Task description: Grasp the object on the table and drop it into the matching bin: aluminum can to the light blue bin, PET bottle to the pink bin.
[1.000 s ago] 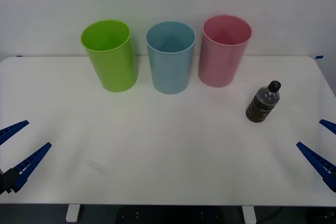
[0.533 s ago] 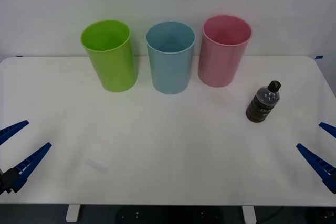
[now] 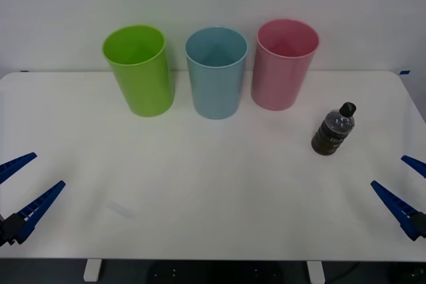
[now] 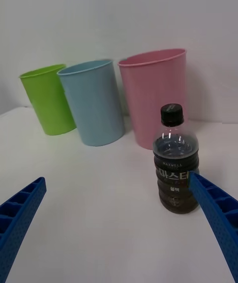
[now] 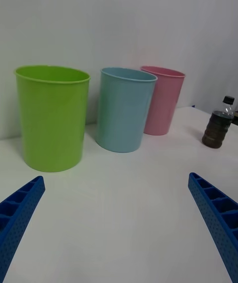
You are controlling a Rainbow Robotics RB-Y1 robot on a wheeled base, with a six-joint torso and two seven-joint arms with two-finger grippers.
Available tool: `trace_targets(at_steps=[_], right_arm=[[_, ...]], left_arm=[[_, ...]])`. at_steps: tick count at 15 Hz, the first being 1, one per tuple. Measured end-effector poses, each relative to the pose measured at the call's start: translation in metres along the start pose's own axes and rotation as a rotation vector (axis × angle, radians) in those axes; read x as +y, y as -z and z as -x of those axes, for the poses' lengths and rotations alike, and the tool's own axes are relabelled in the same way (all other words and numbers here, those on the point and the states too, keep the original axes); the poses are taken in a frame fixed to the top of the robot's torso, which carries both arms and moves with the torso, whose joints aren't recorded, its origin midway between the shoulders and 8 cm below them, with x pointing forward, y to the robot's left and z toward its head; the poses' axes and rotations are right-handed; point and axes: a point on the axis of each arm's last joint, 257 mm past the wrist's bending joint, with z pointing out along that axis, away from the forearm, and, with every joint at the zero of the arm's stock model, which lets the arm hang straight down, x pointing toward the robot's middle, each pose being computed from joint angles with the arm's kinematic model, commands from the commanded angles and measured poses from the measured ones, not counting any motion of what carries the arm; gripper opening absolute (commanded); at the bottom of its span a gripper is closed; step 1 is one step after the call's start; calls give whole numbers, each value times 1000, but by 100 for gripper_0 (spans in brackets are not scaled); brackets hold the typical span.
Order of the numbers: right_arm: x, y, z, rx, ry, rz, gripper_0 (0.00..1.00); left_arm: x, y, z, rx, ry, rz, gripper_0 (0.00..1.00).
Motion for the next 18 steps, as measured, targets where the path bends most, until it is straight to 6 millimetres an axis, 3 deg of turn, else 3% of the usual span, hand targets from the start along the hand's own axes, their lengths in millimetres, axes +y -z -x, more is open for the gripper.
trace_targets(at_steps=[5, 18], right_arm=[[-19, -6, -21, 29, 151, -51, 100], [-45, -39, -67, 96, 167, -154, 100]], left_arm=[[0, 0, 0, 0, 0, 0, 100], [0, 0, 0, 0, 0, 0, 100]])
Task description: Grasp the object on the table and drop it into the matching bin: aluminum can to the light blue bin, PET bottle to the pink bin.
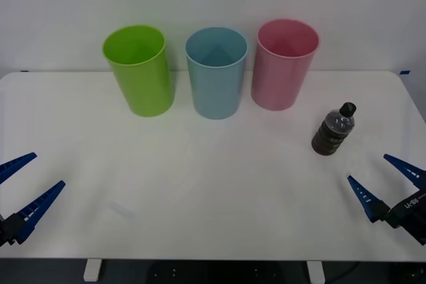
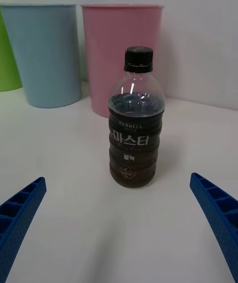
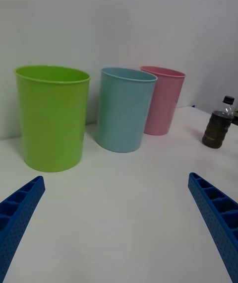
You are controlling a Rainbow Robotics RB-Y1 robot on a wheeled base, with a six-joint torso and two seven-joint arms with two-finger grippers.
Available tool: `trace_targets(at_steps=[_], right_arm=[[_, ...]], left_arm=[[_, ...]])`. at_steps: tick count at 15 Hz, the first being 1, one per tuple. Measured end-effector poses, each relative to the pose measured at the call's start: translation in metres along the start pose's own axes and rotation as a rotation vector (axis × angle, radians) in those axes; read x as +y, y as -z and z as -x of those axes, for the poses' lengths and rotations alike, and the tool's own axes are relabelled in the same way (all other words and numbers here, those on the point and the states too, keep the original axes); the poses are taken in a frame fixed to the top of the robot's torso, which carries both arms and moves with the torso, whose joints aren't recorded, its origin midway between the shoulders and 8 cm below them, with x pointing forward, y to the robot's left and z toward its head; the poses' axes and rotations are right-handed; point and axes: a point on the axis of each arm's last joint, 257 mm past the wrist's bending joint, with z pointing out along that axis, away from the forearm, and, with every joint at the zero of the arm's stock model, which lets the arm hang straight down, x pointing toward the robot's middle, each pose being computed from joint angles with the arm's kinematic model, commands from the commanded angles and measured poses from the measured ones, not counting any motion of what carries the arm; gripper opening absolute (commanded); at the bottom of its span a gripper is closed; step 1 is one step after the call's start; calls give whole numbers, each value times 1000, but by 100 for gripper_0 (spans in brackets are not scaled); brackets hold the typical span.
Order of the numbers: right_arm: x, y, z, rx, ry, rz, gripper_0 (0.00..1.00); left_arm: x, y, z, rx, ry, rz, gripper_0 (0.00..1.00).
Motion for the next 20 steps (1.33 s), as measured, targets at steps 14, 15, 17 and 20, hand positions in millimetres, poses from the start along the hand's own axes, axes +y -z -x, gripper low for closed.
trace_targets(at_steps=[14, 15, 17, 20], right_arm=[[4, -63, -7, 30, 8, -84, 100], [4, -67, -6, 31, 11, -88, 100], [4, -75, -6, 36, 17, -95, 100], [1, -90, -16, 51, 16, -87, 100]], left_arm=[[0, 0, 0, 0, 0, 0, 100], [0, 0, 0, 0, 0, 0, 100], [0, 0, 0, 0, 0, 0, 100], [0, 0, 0, 0, 0, 0, 100]])
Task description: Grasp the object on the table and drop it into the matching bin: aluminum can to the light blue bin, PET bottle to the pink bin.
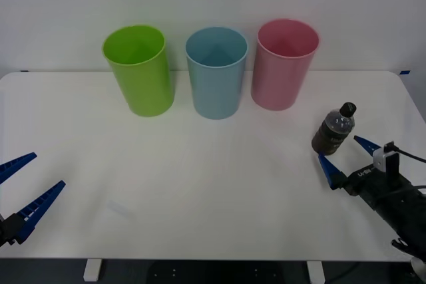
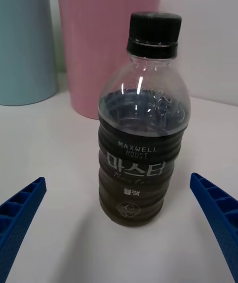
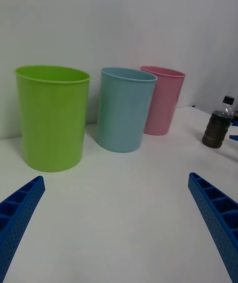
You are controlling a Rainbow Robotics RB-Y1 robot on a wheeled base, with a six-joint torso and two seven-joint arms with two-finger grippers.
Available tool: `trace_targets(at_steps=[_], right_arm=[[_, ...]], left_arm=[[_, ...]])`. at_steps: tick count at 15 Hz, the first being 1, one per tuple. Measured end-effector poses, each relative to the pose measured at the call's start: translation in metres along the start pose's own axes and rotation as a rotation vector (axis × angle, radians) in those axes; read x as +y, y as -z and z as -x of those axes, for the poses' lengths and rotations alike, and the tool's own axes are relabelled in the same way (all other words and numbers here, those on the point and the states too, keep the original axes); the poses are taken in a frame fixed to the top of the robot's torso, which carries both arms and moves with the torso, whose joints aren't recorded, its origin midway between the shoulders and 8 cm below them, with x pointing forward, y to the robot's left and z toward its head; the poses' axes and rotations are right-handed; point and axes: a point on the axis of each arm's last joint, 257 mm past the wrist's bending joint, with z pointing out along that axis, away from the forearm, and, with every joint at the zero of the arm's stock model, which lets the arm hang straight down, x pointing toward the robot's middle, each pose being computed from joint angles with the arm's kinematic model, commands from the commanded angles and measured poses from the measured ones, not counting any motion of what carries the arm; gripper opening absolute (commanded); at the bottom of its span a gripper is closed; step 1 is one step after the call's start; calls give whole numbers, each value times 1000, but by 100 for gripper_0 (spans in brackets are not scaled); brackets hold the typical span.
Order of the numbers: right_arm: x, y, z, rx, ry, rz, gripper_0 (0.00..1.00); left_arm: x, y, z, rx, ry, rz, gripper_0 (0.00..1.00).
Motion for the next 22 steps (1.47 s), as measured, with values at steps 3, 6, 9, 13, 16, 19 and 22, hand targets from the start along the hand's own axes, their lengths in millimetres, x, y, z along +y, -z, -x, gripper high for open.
trace_targets(at_steps=[3, 6, 9, 13, 16, 19, 22], right_arm=[[-2, -14, -1, 6, 12, -2, 100], [-1, -22, -1, 14, 23, -7, 100], [-1, -34, -4, 26, 24, -5, 100], [0, -53, -2, 25, 25, -4, 100], [0, -60, 2, 23, 30, -16, 100], [0, -65, 5, 24, 33, -24, 100], [0, -65, 4, 26, 32, -26, 86]], left_arm=[[0, 0, 0, 0, 0, 0, 100], [0, 0, 0, 0, 0, 0, 100], [0, 0, 0, 0, 0, 0, 100], [0, 0, 0, 0, 0, 0, 100], [0, 0, 0, 0, 0, 0, 100], [0, 0, 0, 0, 0, 0, 100], [0, 0, 0, 0, 0, 0, 100]])
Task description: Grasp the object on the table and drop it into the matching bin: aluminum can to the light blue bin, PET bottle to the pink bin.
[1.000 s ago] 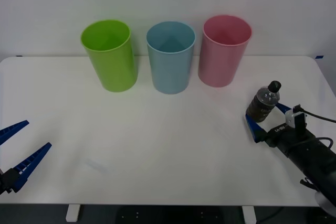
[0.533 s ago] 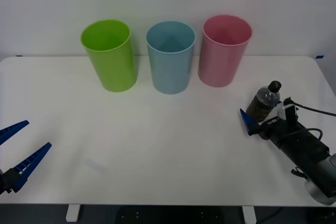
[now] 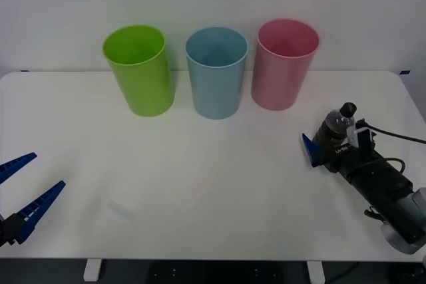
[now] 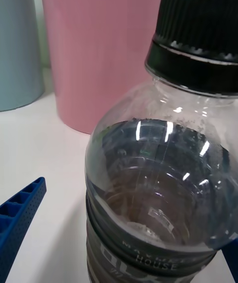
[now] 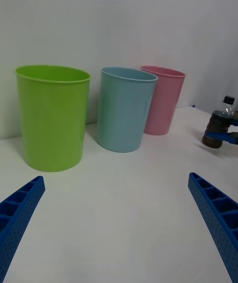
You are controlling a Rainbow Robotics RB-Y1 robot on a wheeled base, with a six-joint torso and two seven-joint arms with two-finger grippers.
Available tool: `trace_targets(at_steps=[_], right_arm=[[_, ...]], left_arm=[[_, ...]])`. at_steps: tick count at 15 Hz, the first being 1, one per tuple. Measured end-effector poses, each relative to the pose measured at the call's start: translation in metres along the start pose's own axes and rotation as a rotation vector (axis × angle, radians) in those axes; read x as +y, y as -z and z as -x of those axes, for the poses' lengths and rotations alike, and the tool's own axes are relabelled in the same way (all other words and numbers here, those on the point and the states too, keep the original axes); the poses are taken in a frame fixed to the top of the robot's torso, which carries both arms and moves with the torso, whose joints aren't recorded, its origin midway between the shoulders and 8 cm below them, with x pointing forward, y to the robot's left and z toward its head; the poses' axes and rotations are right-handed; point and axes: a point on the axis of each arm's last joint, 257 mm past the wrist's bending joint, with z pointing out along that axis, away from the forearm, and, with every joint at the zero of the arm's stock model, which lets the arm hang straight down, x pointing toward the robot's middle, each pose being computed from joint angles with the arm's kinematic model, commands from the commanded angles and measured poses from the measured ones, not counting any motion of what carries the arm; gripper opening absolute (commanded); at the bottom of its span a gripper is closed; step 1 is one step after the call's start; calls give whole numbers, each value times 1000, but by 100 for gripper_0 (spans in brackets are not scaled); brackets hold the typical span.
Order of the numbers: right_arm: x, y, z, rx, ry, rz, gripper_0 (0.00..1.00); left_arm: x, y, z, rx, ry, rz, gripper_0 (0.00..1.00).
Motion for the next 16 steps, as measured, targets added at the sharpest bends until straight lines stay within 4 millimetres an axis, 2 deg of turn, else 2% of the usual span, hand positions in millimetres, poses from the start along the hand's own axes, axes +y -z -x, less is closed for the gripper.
trace_targets(at_steps=[1, 2, 11, 16], right_arm=[[0, 0, 0, 0, 1, -1, 11], [0, 0, 0, 0, 3, -1, 0], [0, -2, 0, 4, 3, -6, 0], [-3, 0, 14, -31, -14, 3, 0]], left_arm=[[0, 0, 0, 0, 0, 0, 100], [0, 0, 0, 0, 0, 0, 100], [0, 0, 0, 0, 0, 0, 100], [0, 0, 0, 0, 0, 0, 100]])
